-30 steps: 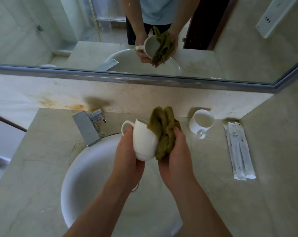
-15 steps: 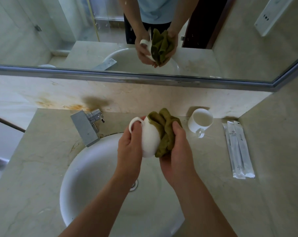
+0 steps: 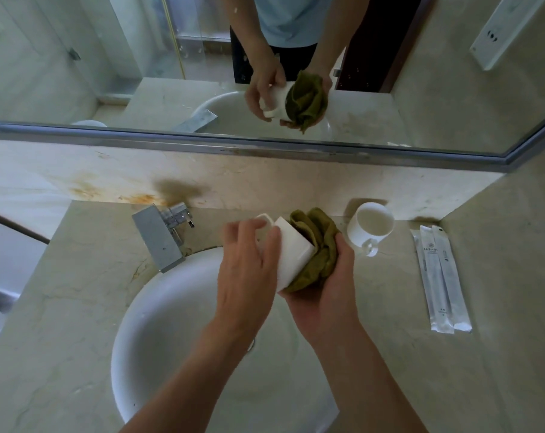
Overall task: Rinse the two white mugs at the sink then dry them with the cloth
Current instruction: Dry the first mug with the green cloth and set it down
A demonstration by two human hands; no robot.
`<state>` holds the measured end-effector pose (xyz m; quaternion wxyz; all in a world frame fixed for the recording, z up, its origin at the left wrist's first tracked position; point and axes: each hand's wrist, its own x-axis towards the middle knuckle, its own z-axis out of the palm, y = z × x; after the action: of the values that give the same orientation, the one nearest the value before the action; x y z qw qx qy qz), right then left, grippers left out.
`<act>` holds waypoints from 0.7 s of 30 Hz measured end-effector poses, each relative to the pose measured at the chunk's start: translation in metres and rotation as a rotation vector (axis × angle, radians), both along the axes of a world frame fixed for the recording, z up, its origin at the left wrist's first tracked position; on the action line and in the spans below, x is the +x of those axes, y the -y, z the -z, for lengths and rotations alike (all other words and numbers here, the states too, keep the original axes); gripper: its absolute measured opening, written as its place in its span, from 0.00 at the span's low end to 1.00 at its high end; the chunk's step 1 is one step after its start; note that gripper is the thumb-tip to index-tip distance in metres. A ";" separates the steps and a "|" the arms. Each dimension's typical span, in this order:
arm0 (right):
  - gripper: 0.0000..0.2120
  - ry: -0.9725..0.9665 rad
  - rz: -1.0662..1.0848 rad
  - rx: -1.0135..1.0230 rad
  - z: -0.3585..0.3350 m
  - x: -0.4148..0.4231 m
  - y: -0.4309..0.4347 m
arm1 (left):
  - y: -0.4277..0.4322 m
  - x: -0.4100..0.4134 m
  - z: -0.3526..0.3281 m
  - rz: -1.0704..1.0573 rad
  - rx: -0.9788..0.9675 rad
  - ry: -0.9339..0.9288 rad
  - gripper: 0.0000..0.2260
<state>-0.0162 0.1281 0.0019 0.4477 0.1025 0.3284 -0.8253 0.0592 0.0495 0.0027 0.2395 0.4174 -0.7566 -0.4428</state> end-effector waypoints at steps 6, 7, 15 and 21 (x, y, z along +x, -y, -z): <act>0.24 -0.078 0.021 0.152 -0.010 0.008 0.002 | -0.002 0.009 0.005 0.100 -0.072 0.103 0.36; 0.24 -0.094 0.029 0.180 -0.012 0.008 0.000 | 0.001 0.009 0.006 0.137 -0.040 0.097 0.37; 0.18 -0.272 0.115 0.298 -0.012 0.002 -0.001 | 0.013 0.011 0.014 0.157 0.720 -0.315 0.27; 0.16 -0.342 0.076 0.349 -0.015 -0.004 -0.002 | 0.014 0.009 0.014 0.286 1.091 -0.511 0.31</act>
<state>-0.0202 0.1304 0.0168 0.3298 0.0493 0.5332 -0.7775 0.0686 0.0353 -0.0109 0.1035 0.2549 -0.3884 -0.8795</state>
